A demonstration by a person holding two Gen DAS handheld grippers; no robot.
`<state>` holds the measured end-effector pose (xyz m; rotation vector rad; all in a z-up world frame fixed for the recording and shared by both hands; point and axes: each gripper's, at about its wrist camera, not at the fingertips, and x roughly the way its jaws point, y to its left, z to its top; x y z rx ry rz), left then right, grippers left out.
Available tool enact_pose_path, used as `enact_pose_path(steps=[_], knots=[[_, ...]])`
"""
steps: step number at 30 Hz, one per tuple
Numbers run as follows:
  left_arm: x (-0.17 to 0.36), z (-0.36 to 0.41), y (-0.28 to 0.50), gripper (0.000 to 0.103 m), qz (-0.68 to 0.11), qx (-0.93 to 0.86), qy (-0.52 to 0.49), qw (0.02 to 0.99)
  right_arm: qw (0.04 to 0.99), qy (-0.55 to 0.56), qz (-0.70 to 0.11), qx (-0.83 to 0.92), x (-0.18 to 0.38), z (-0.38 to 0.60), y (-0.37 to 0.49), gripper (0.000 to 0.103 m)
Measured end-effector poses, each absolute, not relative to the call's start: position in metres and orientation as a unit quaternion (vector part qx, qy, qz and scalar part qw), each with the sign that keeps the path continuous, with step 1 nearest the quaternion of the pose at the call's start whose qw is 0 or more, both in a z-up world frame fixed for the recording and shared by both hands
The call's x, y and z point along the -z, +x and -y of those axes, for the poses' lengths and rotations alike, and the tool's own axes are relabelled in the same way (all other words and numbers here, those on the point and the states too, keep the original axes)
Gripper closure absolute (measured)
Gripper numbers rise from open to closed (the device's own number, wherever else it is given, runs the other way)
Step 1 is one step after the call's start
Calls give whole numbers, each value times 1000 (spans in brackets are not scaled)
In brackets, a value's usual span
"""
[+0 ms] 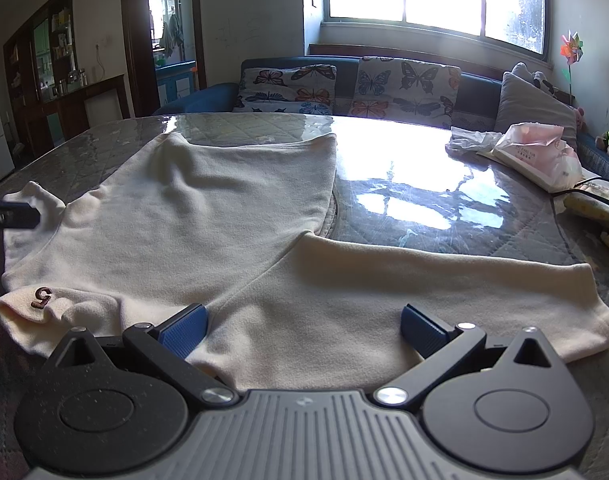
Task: Fold clothes
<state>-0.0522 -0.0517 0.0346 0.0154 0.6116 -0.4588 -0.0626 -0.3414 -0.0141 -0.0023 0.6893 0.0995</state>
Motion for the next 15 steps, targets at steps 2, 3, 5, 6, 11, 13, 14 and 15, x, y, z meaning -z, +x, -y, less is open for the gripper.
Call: enact_pose_path(steps=[2,3,5,6,11,13,14,15], knots=[[-30,70,-60,61,-298,252,22,921,940,0,-338,-49,14,342,-63,0],[-27,78,-67,61,-297,257,35,919,940,1,-338,-49,14,342,-63,0],[-21,87,-76,62,-301,272,54,912,940,2,-338,-49,14,342,-63,0],[-17,90,-80,65,-307,277,61,909,940,1,-338,-49,15,342,-63,0],[-26,91,-103,65,-288,317,89,899,940,2,-338,-49,15,342,-62,0],[-37,95,-113,65,-266,350,94,893,940,3,-338,-50,14,342,-62,0],[-41,100,-117,65,-256,366,101,889,940,5,-337,-51,14,343,-63,0],[-44,104,-122,65,-247,383,108,884,940,8,-337,-53,14,344,-63,0]])
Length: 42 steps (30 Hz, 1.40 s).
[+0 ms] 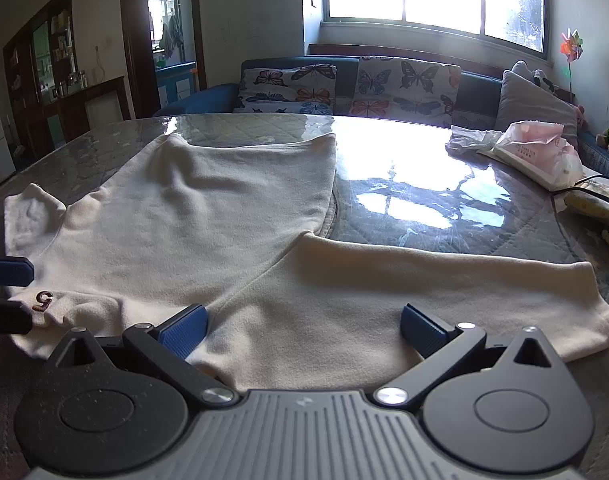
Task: Fold clothes
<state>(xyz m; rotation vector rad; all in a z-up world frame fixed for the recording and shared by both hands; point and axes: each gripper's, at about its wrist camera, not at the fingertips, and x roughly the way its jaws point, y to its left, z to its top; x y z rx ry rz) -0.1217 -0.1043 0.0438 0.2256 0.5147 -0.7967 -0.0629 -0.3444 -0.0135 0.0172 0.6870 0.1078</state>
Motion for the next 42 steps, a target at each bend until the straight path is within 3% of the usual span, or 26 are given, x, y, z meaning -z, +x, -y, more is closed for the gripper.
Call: enact_pose_path(steps=[4,13,18,24,35,38,42], knots=[[-36,131,-135,63,-234,416,164,863,942,55,-328,-49,3,364,-68,0],[-16,161,-121,65,-235,403,211,859,941,29,-336,31,-1,414,-71,0],[-7,162,-118,92,-236,393,225,860,937,29,-345,39,8,422,-66,0],[-12,146,-128,98,-229,412,209,857,939,6,-341,44,13,425,-63,0],[-15,132,-136,94,-236,438,210,842,937,3,-343,62,11,443,-57,0],[-26,130,-134,88,-232,443,184,846,939,-9,-340,50,7,437,-58,0],[-32,132,-126,70,-226,424,159,863,939,-11,-343,41,7,433,-51,0]])
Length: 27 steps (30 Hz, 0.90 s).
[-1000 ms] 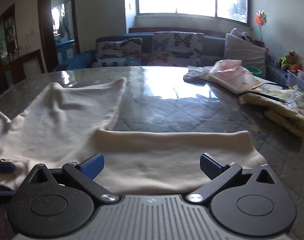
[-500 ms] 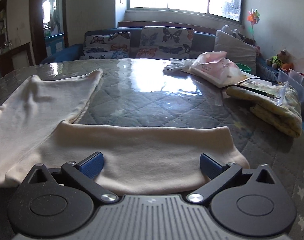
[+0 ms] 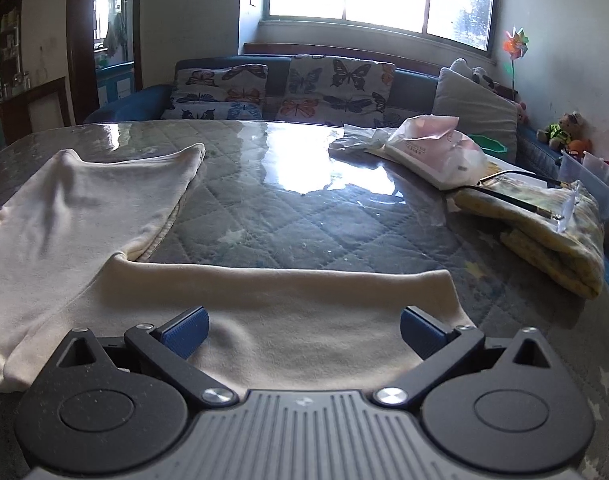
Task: Fold clothes
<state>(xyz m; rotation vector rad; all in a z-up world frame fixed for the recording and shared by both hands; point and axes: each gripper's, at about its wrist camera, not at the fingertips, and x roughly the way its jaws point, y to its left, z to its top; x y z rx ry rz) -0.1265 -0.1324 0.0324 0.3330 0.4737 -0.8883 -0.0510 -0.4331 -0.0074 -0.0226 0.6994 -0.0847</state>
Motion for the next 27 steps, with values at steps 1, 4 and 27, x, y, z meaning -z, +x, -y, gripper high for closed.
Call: enact_pose_path(steps=[1,4,27], knots=[[-31,133,-122,69,-234,416,153,866,938,-5,-345,41,9,435,-49,0],[-18,136,-113,67,-270,408,145,860,937,13,-347,45,12,442,-47,0],[-35,32,-15,60,-303,192,71,931,940,-6,-341,-32,13,393,-67,0]])
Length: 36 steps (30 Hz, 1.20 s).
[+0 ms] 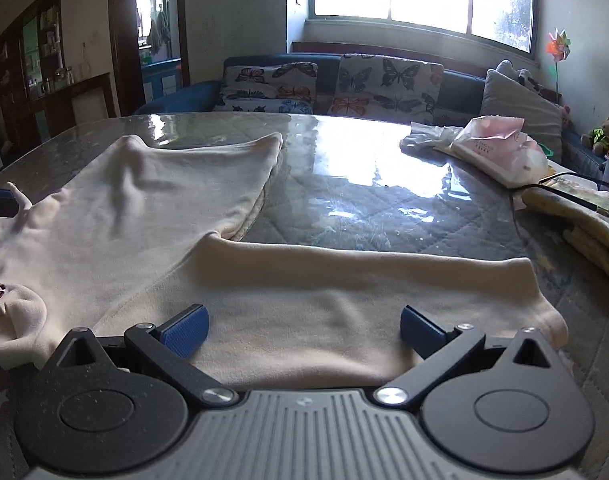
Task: Fold clothes
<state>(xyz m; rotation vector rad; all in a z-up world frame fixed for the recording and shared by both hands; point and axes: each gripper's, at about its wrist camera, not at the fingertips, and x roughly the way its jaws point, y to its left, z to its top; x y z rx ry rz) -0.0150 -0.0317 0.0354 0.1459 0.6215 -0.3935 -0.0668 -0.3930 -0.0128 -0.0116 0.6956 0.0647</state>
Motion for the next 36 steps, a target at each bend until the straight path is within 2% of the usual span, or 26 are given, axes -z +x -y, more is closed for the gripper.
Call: enact_pose_path(steps=[9,14,32,36], knots=[[-15,27,1,59,-311,145,90,935,939,-2,-341,-33,13,395,-66,0],[-6,5,2,57,-327,112,66,936,939,-2,-341,-33,13,395,-66,0],[-9,-34,-35,57,-325,69,38,942,939,-5,-342,-33,14,395,-66,0],[-10,-36,-34,51,-327,64,35,942,939,-6,-343,-33,14,395,-67,0]])
